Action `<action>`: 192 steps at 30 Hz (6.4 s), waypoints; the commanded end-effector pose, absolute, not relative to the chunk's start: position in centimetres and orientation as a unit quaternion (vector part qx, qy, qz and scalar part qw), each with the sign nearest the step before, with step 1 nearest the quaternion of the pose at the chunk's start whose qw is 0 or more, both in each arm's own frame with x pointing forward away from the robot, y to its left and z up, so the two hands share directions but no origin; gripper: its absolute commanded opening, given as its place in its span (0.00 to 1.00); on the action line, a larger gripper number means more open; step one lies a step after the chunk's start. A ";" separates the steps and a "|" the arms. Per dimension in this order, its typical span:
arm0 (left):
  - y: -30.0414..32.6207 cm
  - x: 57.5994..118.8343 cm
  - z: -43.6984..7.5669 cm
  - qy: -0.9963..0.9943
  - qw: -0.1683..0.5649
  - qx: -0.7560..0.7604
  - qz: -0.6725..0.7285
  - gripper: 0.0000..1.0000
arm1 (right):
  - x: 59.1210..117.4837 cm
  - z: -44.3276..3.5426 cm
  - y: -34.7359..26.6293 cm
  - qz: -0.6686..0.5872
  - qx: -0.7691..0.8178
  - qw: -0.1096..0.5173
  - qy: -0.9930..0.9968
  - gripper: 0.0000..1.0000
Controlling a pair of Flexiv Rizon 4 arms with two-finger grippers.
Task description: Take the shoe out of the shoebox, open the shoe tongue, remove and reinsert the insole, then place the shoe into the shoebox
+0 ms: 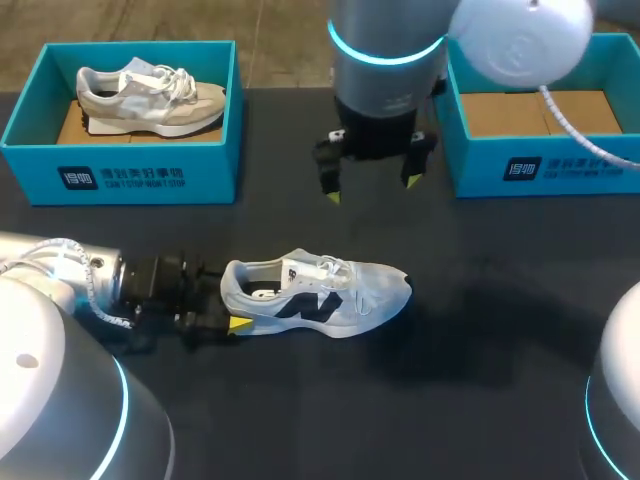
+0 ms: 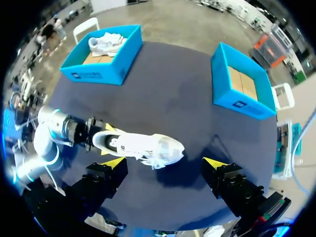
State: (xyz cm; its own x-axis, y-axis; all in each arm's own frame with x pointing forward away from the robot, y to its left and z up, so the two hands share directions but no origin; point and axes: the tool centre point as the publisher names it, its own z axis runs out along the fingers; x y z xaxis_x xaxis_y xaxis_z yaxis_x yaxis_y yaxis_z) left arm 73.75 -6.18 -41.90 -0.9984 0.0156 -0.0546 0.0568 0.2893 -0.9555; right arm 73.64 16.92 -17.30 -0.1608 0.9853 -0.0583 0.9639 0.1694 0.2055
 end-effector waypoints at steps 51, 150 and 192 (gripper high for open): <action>-5.9 73.7 -42.2 0.803 0.018 0.022 -0.596 0.00 | 72.3 -32.0 26.9 -0.117 0.692 0.198 0.684 1.00; -5.9 73.7 -42.2 0.803 0.018 0.022 -0.596 0.00 | 73.9 -34.9 12.7 -0.169 0.792 0.200 0.552 0.21; -5.9 73.7 -42.2 0.803 0.018 0.022 -0.596 0.00 | 76.3 -24.0 22.3 0.066 0.307 0.215 0.925 0.15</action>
State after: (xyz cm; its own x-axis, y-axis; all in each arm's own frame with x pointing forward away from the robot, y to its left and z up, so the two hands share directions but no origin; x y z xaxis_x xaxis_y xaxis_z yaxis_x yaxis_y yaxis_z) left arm 73.75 -6.19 -41.88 -0.9984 0.0149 -0.0548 0.0568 0.2883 -0.9559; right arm 76.76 21.79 -24.43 -0.3610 0.8706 -0.3343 0.8621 0.4482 0.2363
